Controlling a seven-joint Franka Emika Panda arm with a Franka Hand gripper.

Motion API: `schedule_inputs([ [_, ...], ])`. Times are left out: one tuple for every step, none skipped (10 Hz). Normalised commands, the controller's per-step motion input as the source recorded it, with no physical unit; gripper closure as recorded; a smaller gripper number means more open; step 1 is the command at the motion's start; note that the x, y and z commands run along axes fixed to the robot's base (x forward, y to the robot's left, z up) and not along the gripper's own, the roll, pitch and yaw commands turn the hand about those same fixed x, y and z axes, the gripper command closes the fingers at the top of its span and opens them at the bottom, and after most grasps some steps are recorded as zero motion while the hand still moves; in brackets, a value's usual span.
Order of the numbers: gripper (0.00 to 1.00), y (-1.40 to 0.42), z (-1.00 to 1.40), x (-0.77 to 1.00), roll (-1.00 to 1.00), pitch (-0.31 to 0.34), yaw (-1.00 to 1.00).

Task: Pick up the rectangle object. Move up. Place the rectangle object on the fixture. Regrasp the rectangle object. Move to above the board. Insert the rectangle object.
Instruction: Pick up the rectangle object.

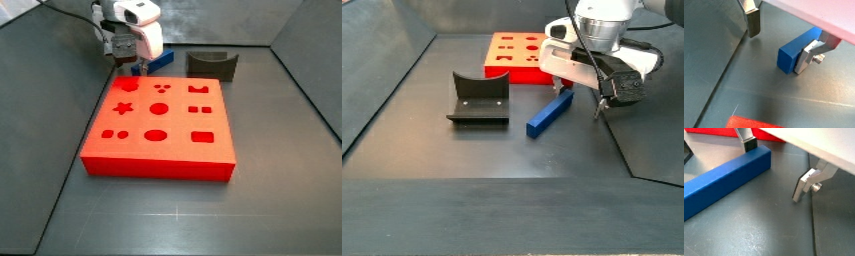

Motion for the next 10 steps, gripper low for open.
schedule_inputs([
  [1.0, 0.0, 0.0, 0.0, 0.0, 0.0, 0.0],
  [1.0, 0.0, 0.0, 0.0, 0.0, 0.0, 0.0],
  [1.0, 0.0, 0.0, 0.0, 0.0, 0.0, 0.0],
  [1.0, 0.0, 0.0, 0.0, 0.0, 0.0, 0.0],
  [1.0, 0.0, 0.0, 0.0, 0.0, 0.0, 0.0],
  [1.0, 0.0, 0.0, 0.0, 0.0, 0.0, 0.0],
  [1.0, 0.0, 0.0, 0.0, 0.0, 0.0, 0.0],
  [1.0, 0.0, 0.0, 0.0, 0.0, 0.0, 0.0],
  [1.0, 0.0, 0.0, 0.0, 0.0, 0.0, 0.0],
  [1.0, 0.0, 0.0, 0.0, 0.0, 0.0, 0.0],
])
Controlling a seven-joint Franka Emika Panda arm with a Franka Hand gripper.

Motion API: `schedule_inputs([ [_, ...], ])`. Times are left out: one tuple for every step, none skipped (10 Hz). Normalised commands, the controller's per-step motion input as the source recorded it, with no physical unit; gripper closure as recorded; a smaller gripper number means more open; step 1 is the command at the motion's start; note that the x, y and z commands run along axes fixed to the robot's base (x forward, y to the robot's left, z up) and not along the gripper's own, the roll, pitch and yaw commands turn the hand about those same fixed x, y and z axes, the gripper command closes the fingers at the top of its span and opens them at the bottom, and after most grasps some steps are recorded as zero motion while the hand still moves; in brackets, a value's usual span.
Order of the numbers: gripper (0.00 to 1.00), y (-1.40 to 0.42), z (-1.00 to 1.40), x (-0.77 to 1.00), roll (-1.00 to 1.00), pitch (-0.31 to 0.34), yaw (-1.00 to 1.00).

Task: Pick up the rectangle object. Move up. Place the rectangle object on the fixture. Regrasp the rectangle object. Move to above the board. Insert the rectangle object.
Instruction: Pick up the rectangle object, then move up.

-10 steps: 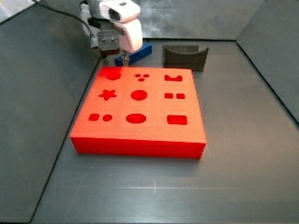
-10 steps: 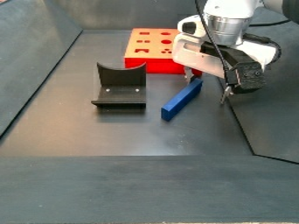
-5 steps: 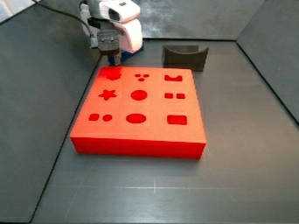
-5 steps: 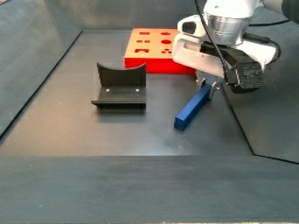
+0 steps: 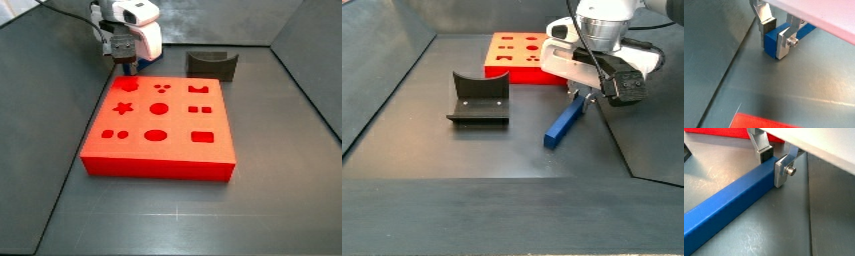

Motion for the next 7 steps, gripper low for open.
schedule_inputs([
  [1.0, 0.0, 0.0, 0.0, 0.0, 0.0, 0.0],
  [1.0, 0.0, 0.0, 0.0, 0.0, 0.0, 0.0],
  [1.0, 0.0, 0.0, 0.0, 0.0, 0.0, 0.0],
  [1.0, 0.0, 0.83, 0.0, 0.0, 0.0, 0.0],
  [1.0, -0.02, 0.81, -0.04, 0.0, 0.001, 0.01],
  [1.0, -0.01, 0.73, -0.05, 0.01, 0.004, 0.01],
  [1.0, 0.0, 0.62, -0.04, 0.02, 0.013, 0.0],
])
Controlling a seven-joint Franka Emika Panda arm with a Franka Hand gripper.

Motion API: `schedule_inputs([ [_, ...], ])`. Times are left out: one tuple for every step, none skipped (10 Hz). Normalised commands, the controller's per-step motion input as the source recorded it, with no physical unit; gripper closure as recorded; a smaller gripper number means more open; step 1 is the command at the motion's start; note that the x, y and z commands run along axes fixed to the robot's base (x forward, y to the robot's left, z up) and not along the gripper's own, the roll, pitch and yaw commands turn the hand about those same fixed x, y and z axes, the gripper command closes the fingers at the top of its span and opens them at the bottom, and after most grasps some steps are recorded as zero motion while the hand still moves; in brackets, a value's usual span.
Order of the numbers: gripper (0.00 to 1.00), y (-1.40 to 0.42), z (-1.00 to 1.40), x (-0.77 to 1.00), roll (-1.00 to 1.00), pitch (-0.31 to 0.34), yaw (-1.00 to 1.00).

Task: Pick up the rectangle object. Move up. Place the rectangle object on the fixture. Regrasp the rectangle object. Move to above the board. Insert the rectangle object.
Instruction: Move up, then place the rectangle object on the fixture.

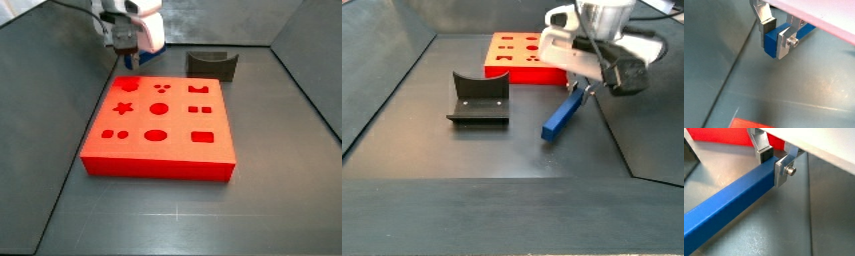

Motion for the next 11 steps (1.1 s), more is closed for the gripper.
schedule_inputs([
  [1.0, 0.0, 0.5, -0.03, 0.03, 0.033, -0.01],
  [1.0, 0.01, 0.37, -0.02, 0.04, 0.046, -0.02],
  [1.0, 0.01, 0.2, -0.02, 0.06, 0.05, -0.02],
  [1.0, 0.0, 1.0, 0.0, 0.0, 0.0, 0.0],
  [1.0, 0.0, 1.0, 0.01, 0.01, -0.012, 0.0],
  [1.0, 0.0, 1.0, 0.0, 0.01, 0.015, 0.0],
  [1.0, 0.01, 1.0, -0.01, 0.02, 0.036, 0.0],
  [1.0, 0.01, 1.0, -0.01, 0.03, 0.045, -0.01],
  [1.0, 0.01, 1.0, -0.02, 0.04, 0.047, -0.01],
  [1.0, 0.02, 1.0, -0.02, 0.07, 0.048, -0.02],
  [1.0, 0.02, 1.0, -0.03, 0.08, 0.05, -0.02],
])
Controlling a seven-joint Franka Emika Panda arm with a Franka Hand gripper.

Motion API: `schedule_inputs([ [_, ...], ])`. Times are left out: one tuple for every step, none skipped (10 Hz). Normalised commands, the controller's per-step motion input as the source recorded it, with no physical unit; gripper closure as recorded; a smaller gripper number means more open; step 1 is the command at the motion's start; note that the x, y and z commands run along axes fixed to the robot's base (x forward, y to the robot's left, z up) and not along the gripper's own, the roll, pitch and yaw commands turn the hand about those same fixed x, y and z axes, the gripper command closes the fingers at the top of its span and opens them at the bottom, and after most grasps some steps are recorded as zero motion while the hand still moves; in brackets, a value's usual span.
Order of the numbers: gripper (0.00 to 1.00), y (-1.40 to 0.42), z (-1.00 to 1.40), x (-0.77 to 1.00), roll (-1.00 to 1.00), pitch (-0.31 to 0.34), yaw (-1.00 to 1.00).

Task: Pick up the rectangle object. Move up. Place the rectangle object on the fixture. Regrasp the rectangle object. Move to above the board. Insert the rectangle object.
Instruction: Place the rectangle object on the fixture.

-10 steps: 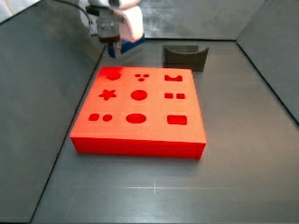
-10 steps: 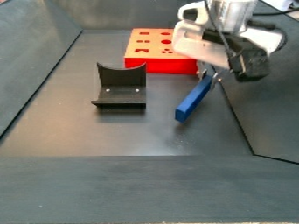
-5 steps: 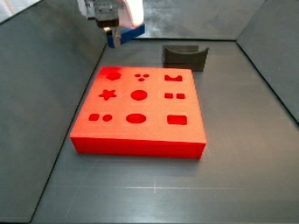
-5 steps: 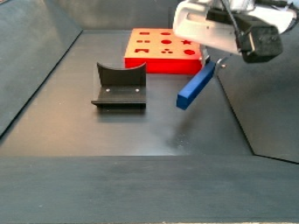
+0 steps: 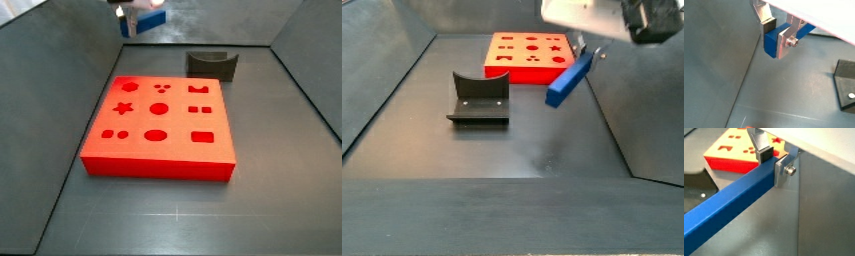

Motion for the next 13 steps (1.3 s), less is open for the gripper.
schedule_inputs([
  [1.0, 0.02, 1.0, -0.03, 0.09, 0.054, -0.01],
  [1.0, 0.02, 0.98, -0.03, 0.09, 0.055, -0.01],
  [1.0, 0.02, 0.76, -0.02, 0.1, 0.062, 0.0],
  [1.0, 0.01, 0.66, -0.02, 0.1, 0.068, 0.01],
  [1.0, 0.01, 0.48, -0.01, 0.1, 0.074, 0.02],
  [1.0, 0.01, 0.29, 0.0, 0.08, 0.082, 0.02],
  [1.0, -0.14, 0.05, 1.0, 0.1, 0.112, 1.0],
  [1.0, -0.14, 0.02, 1.0, 0.1, 0.115, 1.0],
  [1.0, -0.13, 0.01, 1.0, 0.11, 0.141, 1.0],
  [1.0, -0.12, 0.02, 1.0, 0.12, 0.154, 1.0],
  [1.0, -0.11, 0.02, 1.0, 0.14, 0.193, 1.0],
  [1.0, -0.11, 0.02, 1.0, 0.15, 0.208, 1.0],
  [1.0, -0.1, 0.02, 1.0, 0.14, 0.18, 0.66],
])
